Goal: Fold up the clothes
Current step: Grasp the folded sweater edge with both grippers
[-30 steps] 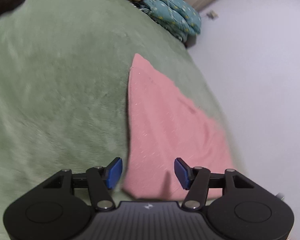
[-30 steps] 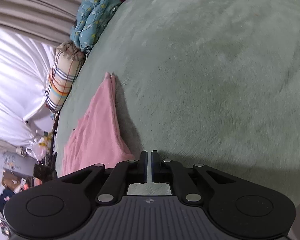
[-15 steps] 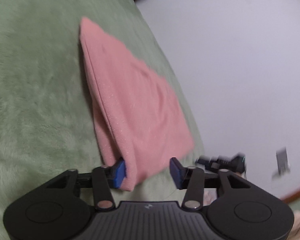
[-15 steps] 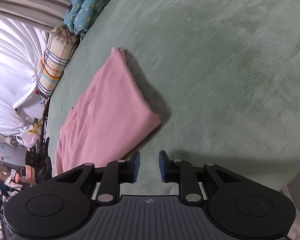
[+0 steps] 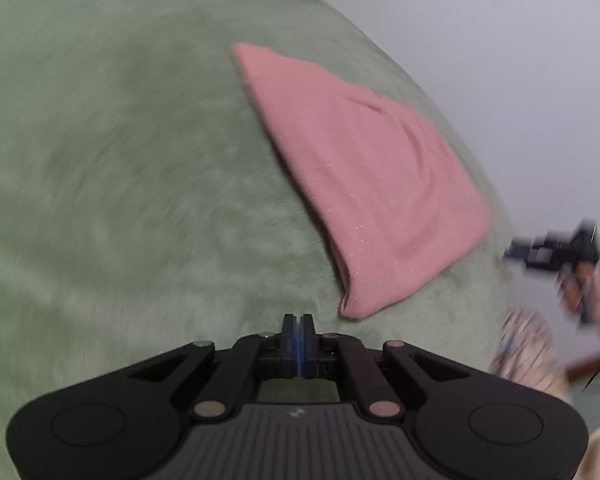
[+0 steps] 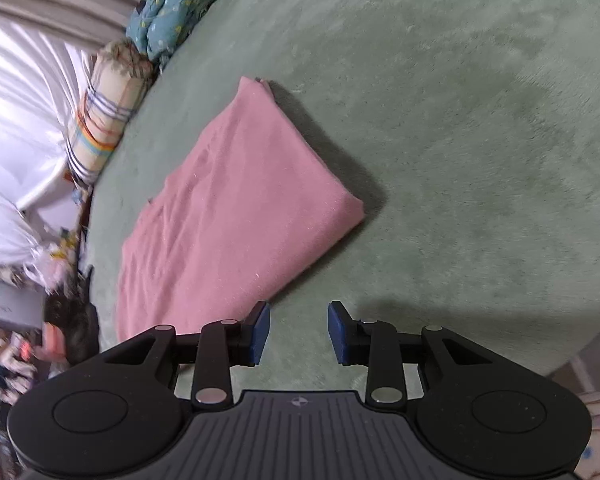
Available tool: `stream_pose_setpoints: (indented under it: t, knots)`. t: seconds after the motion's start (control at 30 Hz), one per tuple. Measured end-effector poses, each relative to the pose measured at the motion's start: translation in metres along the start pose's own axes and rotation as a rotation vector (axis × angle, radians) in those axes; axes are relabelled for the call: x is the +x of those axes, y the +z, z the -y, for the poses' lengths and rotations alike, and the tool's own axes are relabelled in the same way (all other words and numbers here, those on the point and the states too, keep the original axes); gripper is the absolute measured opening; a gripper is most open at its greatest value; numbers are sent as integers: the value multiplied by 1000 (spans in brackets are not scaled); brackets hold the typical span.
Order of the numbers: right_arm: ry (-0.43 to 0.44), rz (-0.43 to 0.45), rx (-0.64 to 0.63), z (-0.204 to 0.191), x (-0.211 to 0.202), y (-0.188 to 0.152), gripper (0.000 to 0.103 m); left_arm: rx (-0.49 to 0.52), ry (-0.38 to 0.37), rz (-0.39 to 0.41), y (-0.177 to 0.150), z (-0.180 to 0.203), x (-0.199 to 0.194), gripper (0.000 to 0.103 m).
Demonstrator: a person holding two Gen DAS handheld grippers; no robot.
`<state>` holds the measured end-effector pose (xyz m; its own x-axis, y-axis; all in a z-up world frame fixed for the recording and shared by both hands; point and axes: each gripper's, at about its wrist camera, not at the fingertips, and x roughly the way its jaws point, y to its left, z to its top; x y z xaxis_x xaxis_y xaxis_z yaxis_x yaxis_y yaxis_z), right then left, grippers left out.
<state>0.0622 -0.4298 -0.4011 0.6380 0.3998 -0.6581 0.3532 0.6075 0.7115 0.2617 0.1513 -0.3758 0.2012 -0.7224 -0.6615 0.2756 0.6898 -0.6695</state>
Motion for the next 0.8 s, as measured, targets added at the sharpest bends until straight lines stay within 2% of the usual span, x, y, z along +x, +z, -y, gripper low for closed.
stream_pose_setpoints:
  t: [0.03, 0.07, 0.1, 0.17, 0.3, 0.43, 0.5, 0.53, 0.57, 0.6, 0.63, 0.7, 0.77, 0.8]
  knots:
    - [18, 27, 39, 5, -2, -1, 35, -75, -31, 36, -7, -4, -3, 6]
    - [32, 59, 82, 10, -4, -3, 41, -158, -63, 76, -16, -7, -6, 15]
    - [40, 88, 116, 13, -6, -5, 44, -271, -89, 139, -32, -6, -8, 29]
    - [37, 144, 150, 18, -7, -9, 49, -327, -81, 188, -44, 2, -7, 44]
    - [10, 230, 196, 33, 3, -14, 49, -474, -42, 316, -76, 22, 15, 52]
    - [99, 302, 326, 50, 20, -15, 49, -632, -49, 492, -93, 24, 24, 56]
    - [135, 339, 399, 56, 28, -15, 49, -713, -62, 544, -95, 23, 26, 55]
    - [143, 352, 419, 57, 31, -16, 44, -756, -82, 574, -96, 23, 28, 54]
    - [148, 364, 435, 59, 33, -16, 33, -772, -93, 583, -96, 24, 29, 51]
    - [138, 367, 436, 58, 35, -15, 22, -786, -95, 589, -95, 27, 33, 30]
    - [125, 367, 431, 56, 37, -15, 14, -778, -65, 582, -92, 31, 36, 13]
    - [95, 388, 398, 48, 35, -16, 11, -770, -5, 575, -86, 37, 40, 9]
    - [94, 412, 377, 39, 29, -16, 10, -769, 32, 614, -84, 47, 33, 8]
    - [99, 426, 363, 34, 22, -17, 10, -737, 40, 645, -80, 57, 29, 8]
